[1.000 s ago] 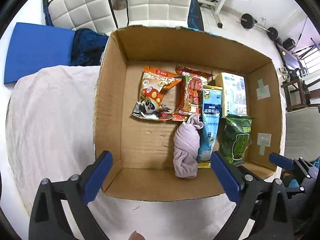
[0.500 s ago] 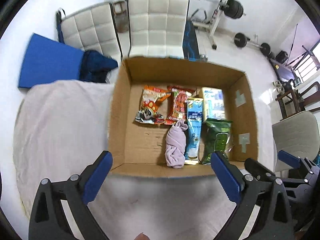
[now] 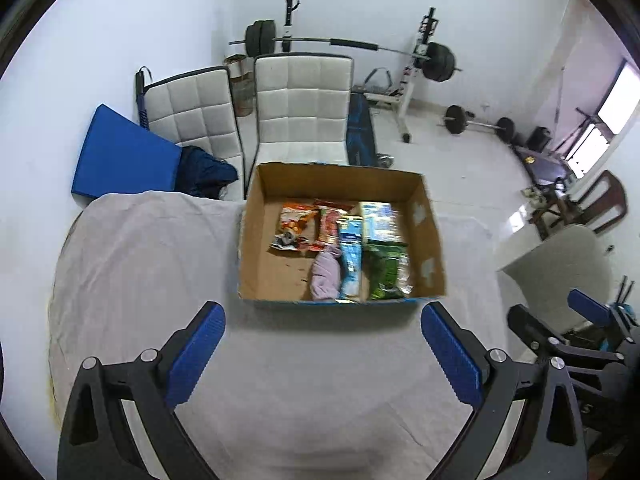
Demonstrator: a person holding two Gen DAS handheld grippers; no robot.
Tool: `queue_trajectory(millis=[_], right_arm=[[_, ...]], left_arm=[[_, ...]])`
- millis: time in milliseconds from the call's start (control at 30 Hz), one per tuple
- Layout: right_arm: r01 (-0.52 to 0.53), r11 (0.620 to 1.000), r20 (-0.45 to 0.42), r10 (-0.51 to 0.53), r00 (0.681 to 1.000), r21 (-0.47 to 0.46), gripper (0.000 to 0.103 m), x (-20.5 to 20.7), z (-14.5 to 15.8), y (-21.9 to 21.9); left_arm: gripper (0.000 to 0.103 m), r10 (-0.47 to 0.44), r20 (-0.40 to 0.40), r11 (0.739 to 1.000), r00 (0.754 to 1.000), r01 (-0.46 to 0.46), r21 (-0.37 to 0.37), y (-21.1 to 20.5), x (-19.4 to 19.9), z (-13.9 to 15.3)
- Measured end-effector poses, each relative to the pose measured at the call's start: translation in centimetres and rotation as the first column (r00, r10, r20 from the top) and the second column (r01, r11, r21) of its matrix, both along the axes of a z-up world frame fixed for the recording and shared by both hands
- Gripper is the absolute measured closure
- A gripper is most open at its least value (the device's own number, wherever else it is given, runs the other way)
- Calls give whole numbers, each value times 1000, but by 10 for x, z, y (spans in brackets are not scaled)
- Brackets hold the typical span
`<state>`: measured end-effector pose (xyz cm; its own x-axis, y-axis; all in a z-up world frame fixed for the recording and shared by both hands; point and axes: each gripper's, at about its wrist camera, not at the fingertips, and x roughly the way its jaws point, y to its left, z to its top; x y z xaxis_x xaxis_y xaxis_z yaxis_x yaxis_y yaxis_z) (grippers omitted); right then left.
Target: Organize soft objects
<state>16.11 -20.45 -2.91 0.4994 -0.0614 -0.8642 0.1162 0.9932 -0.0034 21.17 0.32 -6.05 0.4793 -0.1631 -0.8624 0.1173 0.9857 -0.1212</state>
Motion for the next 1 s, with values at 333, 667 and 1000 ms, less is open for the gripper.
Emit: queue_trajectory(millis=[333,667,1000], right_arm=[[-5,998,70,0,998,63,0,-72,67,-5],[-5,999,86,2,996,38,0,-124,103,-4],[28,999,106,-31,994,33,0,-128,111,-13]], left_arm=[[2,11,87,1000,996,-13,19,2,-55,53],[2,54,114,999,992,-54,-4,10,-88,73],[2,52,139,998,989,-56,21,8,-90,74]])
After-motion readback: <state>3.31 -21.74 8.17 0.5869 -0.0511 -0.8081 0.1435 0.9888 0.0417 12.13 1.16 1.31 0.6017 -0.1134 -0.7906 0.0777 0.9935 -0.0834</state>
